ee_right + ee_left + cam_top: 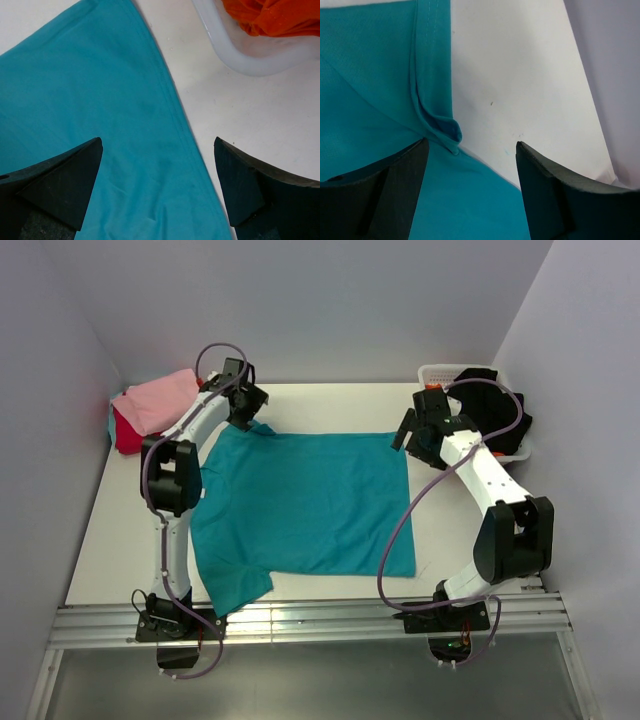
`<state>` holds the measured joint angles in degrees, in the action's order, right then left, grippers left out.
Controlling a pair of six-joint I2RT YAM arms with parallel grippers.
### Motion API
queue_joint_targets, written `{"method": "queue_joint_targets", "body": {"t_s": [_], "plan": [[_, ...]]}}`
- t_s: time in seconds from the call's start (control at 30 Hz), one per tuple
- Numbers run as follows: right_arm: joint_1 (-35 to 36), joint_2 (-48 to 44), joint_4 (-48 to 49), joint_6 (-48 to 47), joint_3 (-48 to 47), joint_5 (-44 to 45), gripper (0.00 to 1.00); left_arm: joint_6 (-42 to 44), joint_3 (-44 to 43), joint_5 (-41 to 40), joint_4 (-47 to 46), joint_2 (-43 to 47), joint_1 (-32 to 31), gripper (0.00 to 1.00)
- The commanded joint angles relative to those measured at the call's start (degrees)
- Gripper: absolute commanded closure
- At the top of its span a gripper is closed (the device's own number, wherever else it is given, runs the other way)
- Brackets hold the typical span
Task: Fold and stack the t-shirts
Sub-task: Flatten out the tshirt
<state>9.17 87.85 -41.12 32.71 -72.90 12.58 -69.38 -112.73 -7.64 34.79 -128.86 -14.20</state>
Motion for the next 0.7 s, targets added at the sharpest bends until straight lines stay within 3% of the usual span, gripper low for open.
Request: {"method": "queue_joint_targets", "body": {"t_s": [0.0,0.67], "plan": [[0.1,-3.0,1.0,-1.2,0.7,1.4,0.01,-1.7,0.6,0.7,-1.1,1.6,-1.2,0.24],[0.1,-2.8,0.6,-3.4,0.7,2.8,0.01,-5.0,-0.1,2.1,-0.5,-3.3,-1.7,0.28]]}}
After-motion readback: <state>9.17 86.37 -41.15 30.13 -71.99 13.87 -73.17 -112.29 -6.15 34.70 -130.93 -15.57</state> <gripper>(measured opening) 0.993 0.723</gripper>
